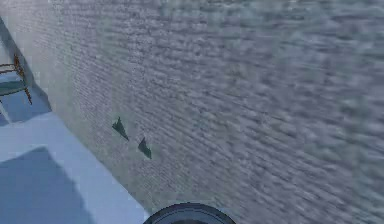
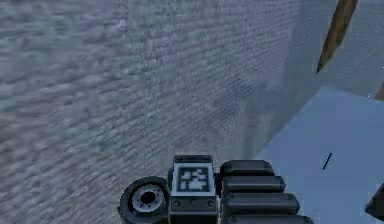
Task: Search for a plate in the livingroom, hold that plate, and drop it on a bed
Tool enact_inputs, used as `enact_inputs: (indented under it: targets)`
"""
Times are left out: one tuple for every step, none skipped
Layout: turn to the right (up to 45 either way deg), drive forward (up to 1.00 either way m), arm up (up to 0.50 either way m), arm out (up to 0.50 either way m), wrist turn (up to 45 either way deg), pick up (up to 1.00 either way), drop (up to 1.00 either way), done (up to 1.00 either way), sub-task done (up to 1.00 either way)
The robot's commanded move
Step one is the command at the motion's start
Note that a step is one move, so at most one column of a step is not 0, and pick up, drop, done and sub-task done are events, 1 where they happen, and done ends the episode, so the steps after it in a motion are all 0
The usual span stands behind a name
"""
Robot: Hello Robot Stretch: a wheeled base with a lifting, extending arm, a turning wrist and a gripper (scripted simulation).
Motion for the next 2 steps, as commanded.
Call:
enact_inputs:
  targets:
    - [-45.0, 0.0, 0.0, 0.0, 0.0, 0.0, 0.0, 0.0, 0.0]
    - [-3.0, 0.0, 0.0, 0.0, 0.0, 0.0, 0.0, 0.0, 0.0]
